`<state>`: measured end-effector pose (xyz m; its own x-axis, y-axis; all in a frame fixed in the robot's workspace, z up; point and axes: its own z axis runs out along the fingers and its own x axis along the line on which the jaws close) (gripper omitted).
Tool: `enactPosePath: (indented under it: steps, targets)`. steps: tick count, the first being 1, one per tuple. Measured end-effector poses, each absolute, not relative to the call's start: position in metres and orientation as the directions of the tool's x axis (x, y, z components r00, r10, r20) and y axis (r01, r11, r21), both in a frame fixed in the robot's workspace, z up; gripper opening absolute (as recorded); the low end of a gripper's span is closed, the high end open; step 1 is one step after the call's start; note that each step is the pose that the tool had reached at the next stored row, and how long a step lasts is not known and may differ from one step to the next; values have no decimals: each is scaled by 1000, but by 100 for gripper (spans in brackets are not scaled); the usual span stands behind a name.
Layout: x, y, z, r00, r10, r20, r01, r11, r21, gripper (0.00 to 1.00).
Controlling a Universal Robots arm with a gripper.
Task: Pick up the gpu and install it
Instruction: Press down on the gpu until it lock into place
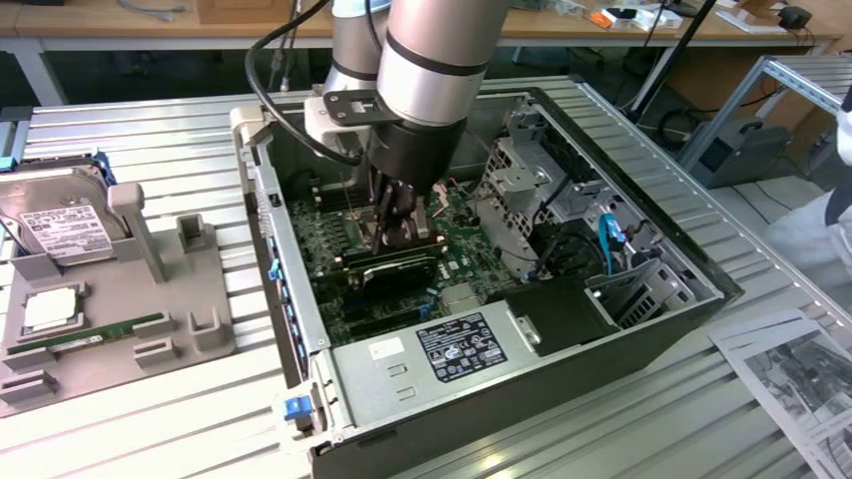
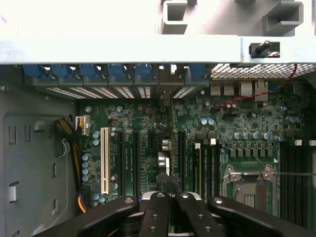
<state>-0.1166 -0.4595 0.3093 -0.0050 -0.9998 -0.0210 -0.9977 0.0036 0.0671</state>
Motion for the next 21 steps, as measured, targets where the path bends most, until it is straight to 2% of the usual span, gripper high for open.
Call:
enactPosePath:
  steps: [5, 10, 21]
  targets:
    - [-117, -459, 314, -5, -1000, -21, -998, 4, 66, 11]
    - [-117, -459, 330, -5, -1000, -21, -998, 4, 66, 11]
    - [-117, -459, 330, -5, -1000, -21, -998, 4, 65, 11]
